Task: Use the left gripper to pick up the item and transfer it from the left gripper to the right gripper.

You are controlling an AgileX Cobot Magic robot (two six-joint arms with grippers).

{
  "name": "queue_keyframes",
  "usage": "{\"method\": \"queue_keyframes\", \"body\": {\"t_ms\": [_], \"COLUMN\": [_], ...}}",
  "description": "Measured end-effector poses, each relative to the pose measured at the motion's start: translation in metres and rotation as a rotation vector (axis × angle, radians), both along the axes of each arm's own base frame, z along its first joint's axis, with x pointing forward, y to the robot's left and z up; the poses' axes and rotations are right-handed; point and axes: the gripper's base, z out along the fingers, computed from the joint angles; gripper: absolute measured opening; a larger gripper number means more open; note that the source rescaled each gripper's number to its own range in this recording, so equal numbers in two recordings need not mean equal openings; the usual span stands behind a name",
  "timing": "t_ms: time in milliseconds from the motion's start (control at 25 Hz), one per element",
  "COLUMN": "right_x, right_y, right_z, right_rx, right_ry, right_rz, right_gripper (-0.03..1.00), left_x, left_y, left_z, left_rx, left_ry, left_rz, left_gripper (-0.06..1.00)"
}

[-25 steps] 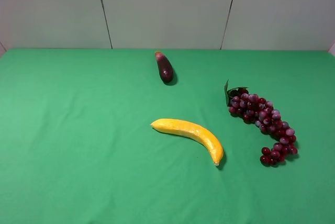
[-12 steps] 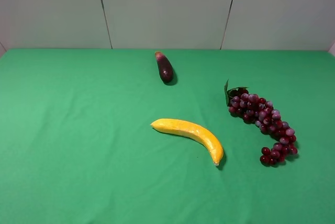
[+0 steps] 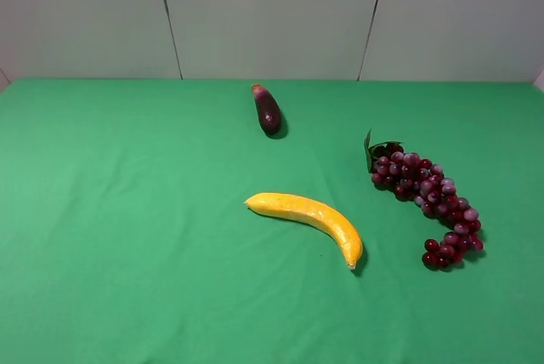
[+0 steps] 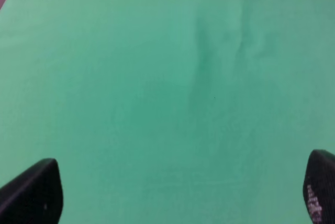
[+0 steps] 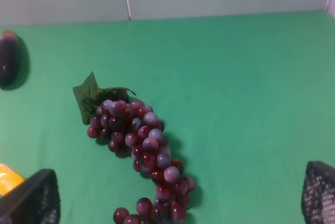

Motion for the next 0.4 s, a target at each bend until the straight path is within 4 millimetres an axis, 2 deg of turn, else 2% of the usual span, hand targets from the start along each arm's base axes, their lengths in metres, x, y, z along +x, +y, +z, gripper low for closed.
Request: {"method": "queue_keyframes", "body": {"t_ms": [400], "right_x": [0.0000], "right_y": [0.0000], "right_z": [0.0000], "right_rx": [0.000], "right_ry": [0.000], "right_rz": [0.000], "right_gripper": [1.00], "left_x": [0.0000], "left_y": [0.0000], "left_z": [0.0000], "left_rx": [0.000], "left_ry": [0.000], "left_rz": [0.000], "left_gripper": [0.85]}}
